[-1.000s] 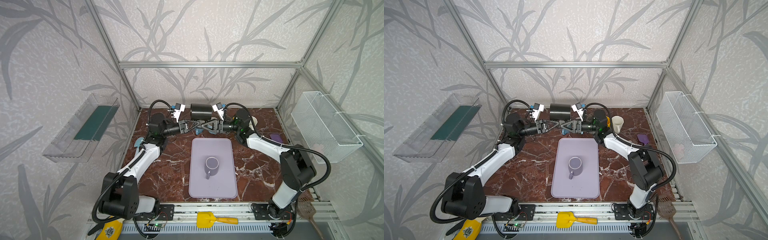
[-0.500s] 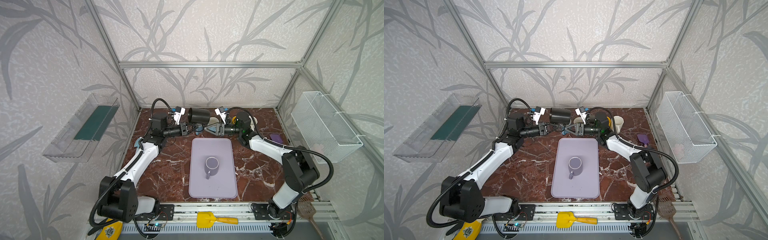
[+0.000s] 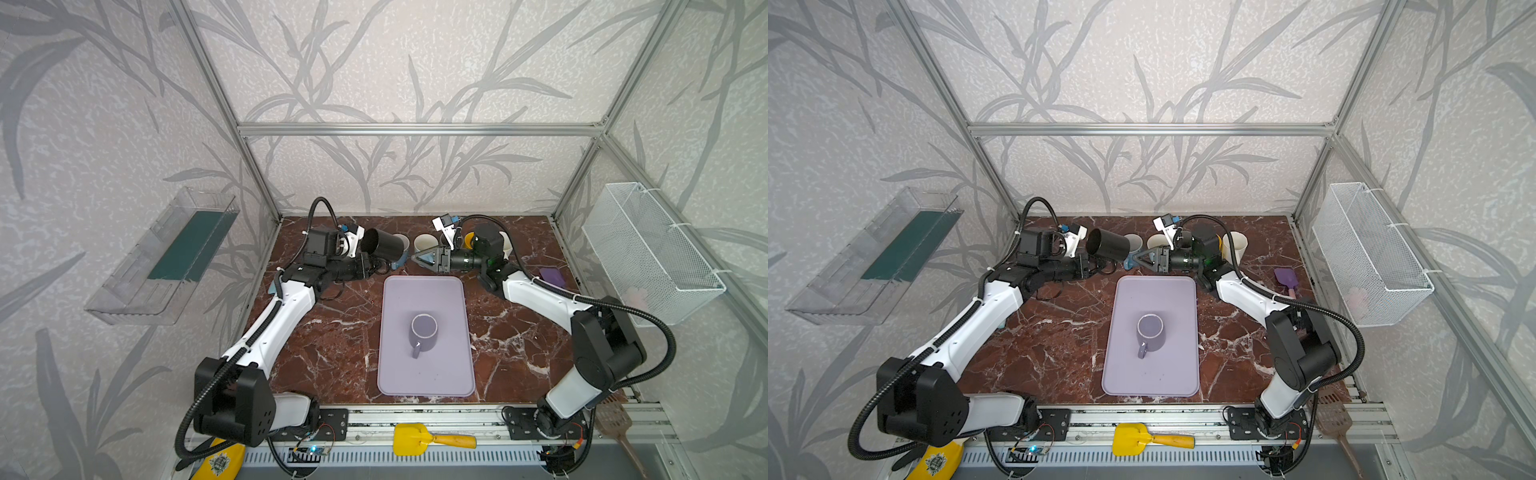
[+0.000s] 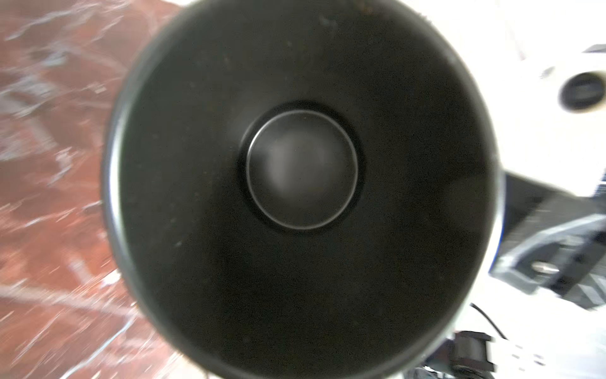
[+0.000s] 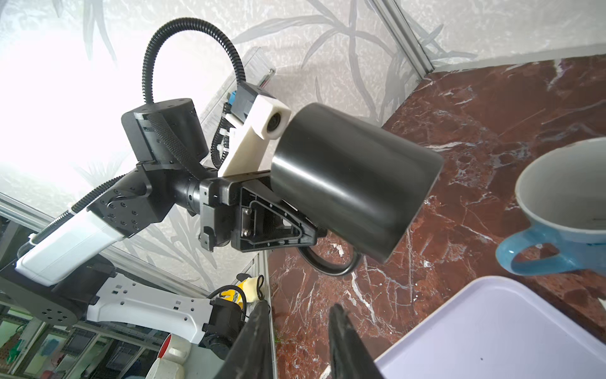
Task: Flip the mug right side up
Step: 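Open the right gripper off the black mug while the left holds it, then carry the black mug with the left gripper toward the mug row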
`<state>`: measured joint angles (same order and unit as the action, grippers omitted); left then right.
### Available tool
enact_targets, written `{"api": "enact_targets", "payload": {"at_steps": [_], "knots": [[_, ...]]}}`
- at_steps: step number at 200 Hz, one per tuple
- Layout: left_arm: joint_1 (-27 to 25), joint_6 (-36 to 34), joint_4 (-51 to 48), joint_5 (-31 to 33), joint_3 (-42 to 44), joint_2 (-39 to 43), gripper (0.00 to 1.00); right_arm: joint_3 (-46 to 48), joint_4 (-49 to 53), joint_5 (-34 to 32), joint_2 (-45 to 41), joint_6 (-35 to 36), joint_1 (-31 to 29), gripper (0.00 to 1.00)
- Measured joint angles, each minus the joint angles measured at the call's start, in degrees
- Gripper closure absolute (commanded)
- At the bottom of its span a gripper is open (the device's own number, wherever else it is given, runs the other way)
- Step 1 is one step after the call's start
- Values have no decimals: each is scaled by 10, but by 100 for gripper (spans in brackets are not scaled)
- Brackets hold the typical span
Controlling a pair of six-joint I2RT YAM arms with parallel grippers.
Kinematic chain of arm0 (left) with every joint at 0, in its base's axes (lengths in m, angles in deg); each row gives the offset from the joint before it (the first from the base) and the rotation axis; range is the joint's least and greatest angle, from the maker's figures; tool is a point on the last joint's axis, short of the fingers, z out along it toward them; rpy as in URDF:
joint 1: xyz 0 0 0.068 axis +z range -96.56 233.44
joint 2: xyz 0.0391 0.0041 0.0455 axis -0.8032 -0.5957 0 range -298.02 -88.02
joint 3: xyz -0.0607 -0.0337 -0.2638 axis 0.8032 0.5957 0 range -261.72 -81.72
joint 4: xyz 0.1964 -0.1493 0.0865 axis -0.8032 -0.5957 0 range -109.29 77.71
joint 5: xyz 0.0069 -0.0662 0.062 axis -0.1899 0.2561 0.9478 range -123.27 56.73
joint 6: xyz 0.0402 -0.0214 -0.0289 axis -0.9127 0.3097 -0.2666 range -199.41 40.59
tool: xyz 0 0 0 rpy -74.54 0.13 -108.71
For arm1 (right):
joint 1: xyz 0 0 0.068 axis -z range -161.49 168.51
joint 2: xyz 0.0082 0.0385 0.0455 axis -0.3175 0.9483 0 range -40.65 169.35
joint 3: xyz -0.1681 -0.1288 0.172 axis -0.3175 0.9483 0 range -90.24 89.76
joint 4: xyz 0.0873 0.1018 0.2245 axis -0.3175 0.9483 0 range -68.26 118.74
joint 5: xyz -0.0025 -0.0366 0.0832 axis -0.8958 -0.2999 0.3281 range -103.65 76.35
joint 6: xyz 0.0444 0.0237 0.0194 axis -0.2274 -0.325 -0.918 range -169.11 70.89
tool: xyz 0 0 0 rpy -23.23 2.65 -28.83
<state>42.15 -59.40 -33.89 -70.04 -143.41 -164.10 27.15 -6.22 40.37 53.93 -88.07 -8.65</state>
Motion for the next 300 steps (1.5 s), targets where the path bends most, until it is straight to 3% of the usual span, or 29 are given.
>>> {"api": "enact_targets", "payload": {"at_steps": [199,300], "knots": [[-17,-47,-215,323,-138,-144,100,2,39,-15,-28,37,0,68],[-46,-51,-242,382,-207,-228,100,4,57,-17,-33,45,0,69]]}}
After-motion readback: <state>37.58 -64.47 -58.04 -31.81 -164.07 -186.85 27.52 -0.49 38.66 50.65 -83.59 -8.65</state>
